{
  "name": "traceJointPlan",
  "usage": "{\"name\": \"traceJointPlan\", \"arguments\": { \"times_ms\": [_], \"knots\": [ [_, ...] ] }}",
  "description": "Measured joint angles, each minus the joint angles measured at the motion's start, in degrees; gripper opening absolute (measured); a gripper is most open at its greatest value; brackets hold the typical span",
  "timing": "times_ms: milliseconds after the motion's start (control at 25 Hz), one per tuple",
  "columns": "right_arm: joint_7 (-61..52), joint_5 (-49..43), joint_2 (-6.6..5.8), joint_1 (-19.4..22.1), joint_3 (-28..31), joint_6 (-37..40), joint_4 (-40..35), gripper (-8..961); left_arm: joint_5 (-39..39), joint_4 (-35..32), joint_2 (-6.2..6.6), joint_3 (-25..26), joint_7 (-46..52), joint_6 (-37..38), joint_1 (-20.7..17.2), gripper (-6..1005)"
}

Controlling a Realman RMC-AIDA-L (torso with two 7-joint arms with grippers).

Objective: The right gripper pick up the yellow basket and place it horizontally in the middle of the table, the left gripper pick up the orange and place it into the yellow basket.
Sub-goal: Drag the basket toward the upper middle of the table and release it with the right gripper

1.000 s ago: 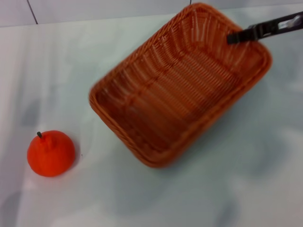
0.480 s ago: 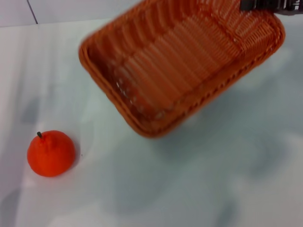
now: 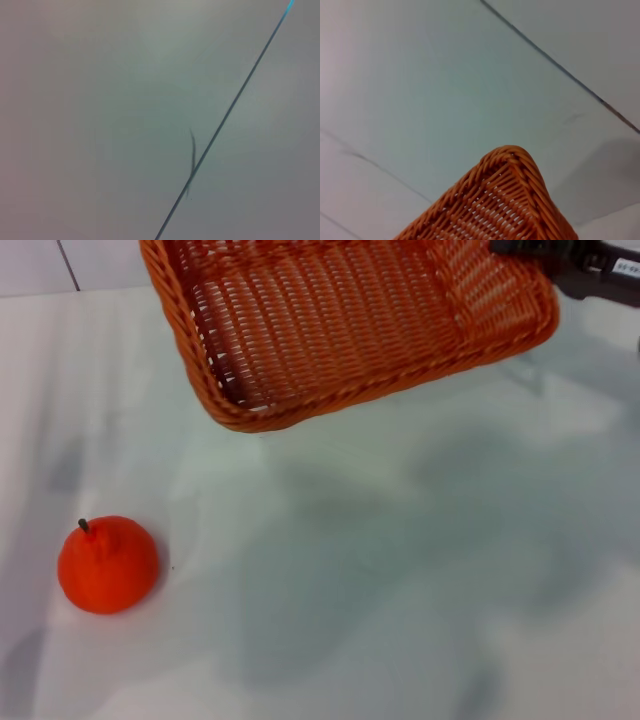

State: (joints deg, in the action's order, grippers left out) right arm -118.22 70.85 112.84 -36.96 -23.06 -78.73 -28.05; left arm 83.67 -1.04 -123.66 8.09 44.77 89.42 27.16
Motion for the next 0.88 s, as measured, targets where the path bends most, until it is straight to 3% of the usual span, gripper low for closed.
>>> {"name": "traceJointPlan", "arguments": {
  "times_ms": [240, 440, 880],
  "knots": [
    [0.9, 3.2, 3.40, 0.8, 0.0, 5.1, 3.2, 191, 0.0, -0.1, 0.00, 0.0, 0.0, -0.5, 0.3, 823],
    [1.7, 3.4, 5.05, 0.8, -0.2, 9.9, 5.8, 191, 0.0, -0.1, 0.00, 0.0, 0.1, -1.2, 0.5, 823],
    [3.1, 3.3, 5.89, 0.8, -0.6, 16.0, 9.6, 191, 0.2, -0.1, -0.12, -0.3, -0.2, -2.3, 0.6, 823]
  ]
}}
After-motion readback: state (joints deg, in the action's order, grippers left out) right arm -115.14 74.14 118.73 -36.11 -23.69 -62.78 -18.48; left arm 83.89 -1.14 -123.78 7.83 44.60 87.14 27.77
